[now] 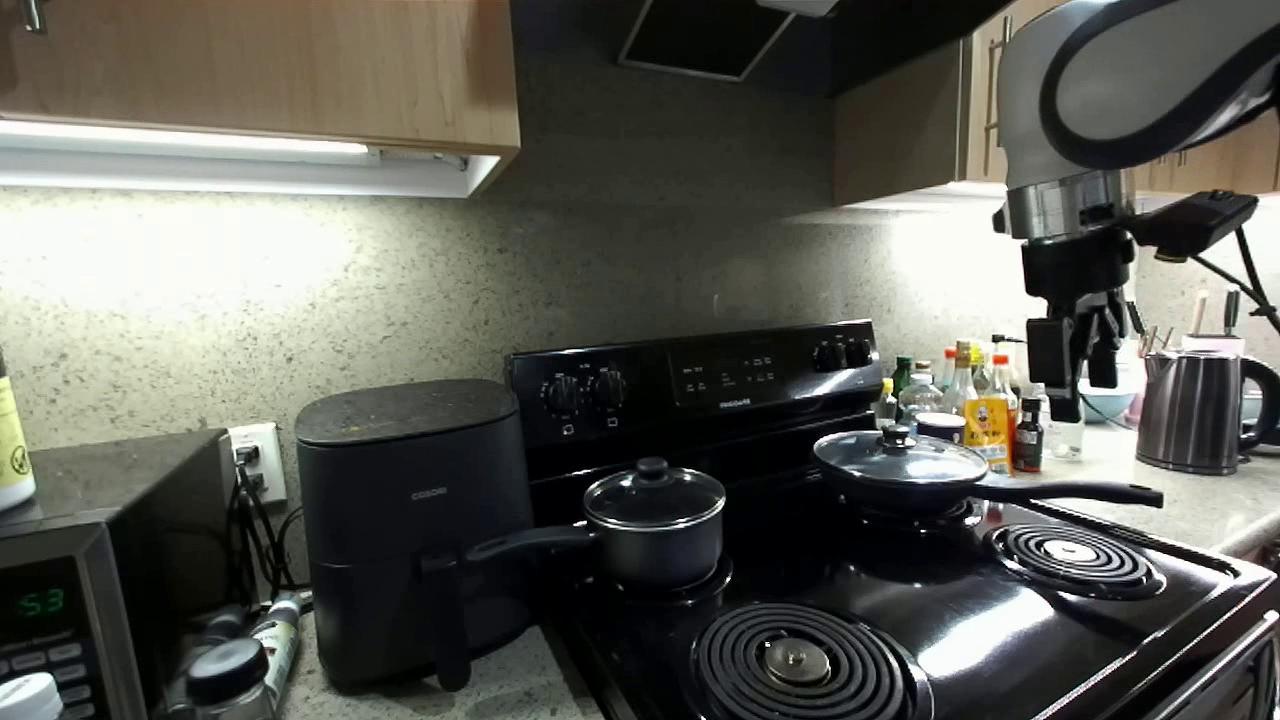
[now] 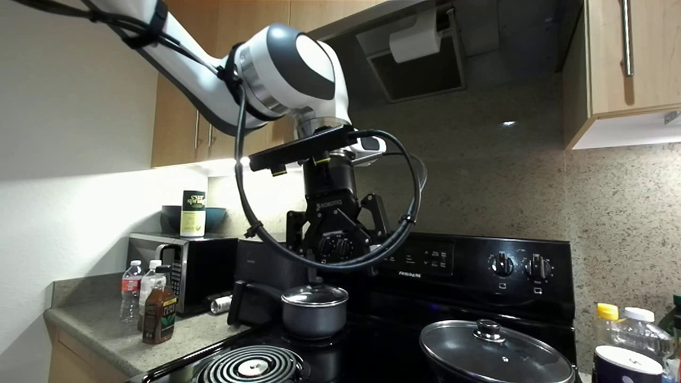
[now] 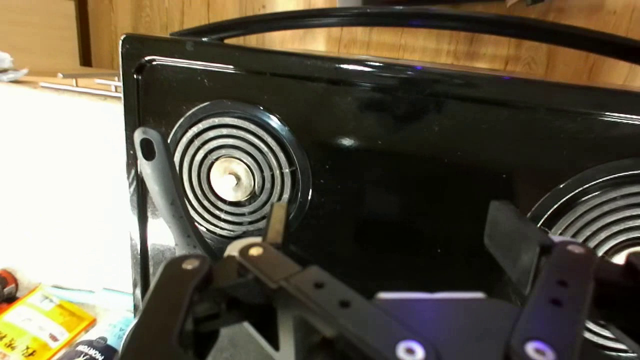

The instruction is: Move the pan handle to the right

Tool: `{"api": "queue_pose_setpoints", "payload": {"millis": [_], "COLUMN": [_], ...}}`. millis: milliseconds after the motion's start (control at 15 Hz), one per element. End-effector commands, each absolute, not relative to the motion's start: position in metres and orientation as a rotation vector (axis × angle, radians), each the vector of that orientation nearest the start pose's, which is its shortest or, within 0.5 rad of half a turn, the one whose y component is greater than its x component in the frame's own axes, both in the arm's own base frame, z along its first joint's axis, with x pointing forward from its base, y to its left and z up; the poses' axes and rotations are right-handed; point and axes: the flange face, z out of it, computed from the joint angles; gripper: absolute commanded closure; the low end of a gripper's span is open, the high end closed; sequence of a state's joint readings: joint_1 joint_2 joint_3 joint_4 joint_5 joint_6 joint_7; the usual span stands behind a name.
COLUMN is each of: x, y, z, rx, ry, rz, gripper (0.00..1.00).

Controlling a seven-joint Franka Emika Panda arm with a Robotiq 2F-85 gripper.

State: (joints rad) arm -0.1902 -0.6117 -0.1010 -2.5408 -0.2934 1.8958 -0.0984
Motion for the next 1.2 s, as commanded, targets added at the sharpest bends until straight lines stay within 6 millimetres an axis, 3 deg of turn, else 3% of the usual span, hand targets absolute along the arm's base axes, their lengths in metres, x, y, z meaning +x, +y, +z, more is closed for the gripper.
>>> {"api": "queue_pose_setpoints", "payload": {"millis": [0, 467, 867, 1133], "x": [0.346, 0.368, 0.395, 0.407], "y": [-0.129, -0.140, -0.176, -0.192], "z": [0.474, 0.468, 0.425, 0.398], "rx": [-3.345, -3.331, -3.198, -3.172], "ry": [0.130, 0.132, -0.046, -0.087], "rz": [0.169, 0.254, 0.234, 0.330], "gripper": [0.00, 0.00, 0.00, 0.00]}}
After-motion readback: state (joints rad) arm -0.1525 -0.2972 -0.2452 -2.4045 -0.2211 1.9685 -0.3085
